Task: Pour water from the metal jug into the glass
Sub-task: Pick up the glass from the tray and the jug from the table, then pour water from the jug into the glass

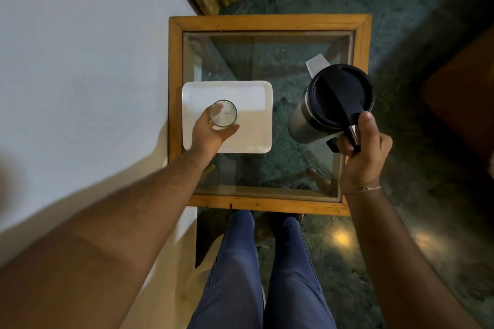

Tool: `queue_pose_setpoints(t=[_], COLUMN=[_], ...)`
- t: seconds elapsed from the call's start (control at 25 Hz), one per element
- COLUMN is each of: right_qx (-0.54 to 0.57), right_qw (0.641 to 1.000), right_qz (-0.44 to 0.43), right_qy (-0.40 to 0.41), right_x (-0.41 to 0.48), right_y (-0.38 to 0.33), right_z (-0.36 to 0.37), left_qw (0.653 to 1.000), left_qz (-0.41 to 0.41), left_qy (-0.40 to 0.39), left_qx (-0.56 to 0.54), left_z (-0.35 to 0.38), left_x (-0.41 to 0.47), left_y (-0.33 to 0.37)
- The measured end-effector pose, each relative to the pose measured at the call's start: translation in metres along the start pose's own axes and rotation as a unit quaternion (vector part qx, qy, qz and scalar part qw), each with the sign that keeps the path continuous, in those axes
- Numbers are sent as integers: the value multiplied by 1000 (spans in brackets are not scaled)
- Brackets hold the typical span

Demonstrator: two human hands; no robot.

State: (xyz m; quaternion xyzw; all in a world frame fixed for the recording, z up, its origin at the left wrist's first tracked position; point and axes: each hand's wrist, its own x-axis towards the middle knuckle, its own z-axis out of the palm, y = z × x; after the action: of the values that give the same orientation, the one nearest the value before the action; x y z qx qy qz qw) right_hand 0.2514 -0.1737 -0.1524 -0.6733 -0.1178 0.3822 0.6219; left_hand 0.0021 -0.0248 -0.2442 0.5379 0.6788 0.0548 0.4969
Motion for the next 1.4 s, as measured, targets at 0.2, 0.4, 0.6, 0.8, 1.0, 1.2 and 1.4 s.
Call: queue_pose_setpoints(t=[0.2,0.4,0.6,0.8,1.0,1.2,1.4], right_qx=[-2,23,50,101,142,163,167], right_qw=[998,991,988,985,976,966,962], right_qz=[-57,-131,-143,-136,-167,-200,-217], right_qy=[11,-26,6,27,7,0,-22], right_x=[2,-25,-65,-98,-124,-143,-159], right_y=[-45,-174,-317,-438,-538,-638,-734], right_z=[7,26,41,53,57,53,46], left_qw=[998,993,979,951,917,887,860], left_qz=[54,117,198,299,381,442,491], left_qy=[17,21,8,44,74,80,64], left_qx=[-12,16,-45,-59,-94,-105,-125], left_z=[-36,-90,-165,-240,-299,-341,-372], left_x=[-23,-76,-149,-210,-259,-310,-354], left_y=[23,92,191,304,396,470,522])
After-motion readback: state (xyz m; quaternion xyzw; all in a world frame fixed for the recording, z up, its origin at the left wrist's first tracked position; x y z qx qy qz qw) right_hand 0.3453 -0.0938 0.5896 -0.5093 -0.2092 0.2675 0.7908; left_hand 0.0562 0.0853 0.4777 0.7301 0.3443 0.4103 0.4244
